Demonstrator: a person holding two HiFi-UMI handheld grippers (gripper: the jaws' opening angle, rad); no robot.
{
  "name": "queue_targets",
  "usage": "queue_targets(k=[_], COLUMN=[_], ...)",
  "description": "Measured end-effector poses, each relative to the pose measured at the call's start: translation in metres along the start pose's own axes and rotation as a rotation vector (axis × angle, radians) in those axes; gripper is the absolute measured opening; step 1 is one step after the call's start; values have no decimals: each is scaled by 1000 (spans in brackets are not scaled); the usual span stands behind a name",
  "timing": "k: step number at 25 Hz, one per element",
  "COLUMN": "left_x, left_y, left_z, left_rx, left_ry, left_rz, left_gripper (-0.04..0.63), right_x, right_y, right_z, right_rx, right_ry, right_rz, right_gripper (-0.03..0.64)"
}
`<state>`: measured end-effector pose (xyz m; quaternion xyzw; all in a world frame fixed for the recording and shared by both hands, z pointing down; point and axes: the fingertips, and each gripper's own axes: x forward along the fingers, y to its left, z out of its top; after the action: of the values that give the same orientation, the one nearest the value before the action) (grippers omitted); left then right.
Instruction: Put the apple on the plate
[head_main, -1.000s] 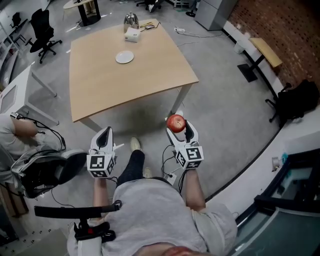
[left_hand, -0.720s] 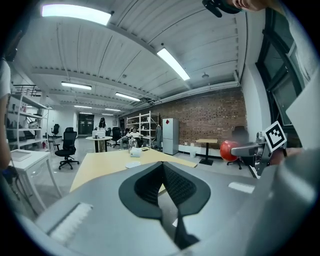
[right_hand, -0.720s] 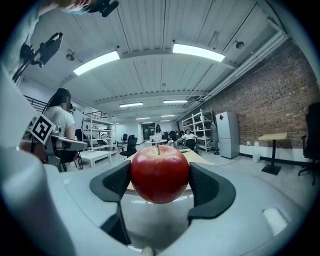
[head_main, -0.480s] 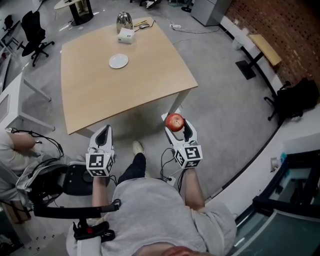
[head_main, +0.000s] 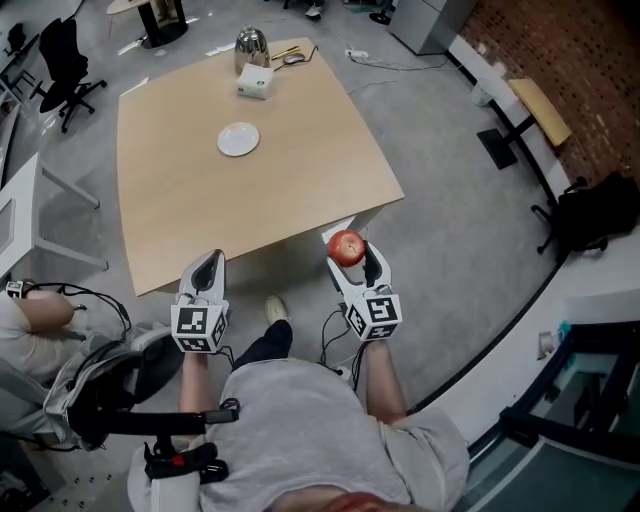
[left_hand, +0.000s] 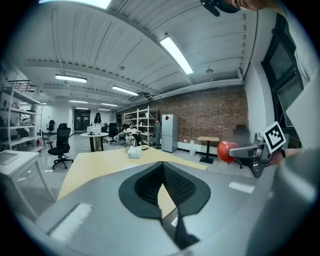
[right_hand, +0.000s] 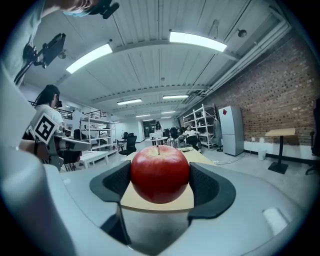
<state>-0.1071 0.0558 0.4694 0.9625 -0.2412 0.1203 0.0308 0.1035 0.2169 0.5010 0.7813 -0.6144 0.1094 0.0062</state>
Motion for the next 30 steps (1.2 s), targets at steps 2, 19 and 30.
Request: queue_targets(k=[2,19,30], left_x=[13,88,105], left_y=[9,81,122], left_z=[1,15,24], left_rx=[-4,-25,-52], left_ry=[5,-8,1], left_rz=[1,40,110], left_gripper=[20,19,20], right_x=[15,125,183], right_y=[-3,-15,-8], right_z=[1,20,37], right_rx=[1,-17,-27], right_ry=[5,21,37], right_rz=[3,45,107], right_gripper=[370,370,370])
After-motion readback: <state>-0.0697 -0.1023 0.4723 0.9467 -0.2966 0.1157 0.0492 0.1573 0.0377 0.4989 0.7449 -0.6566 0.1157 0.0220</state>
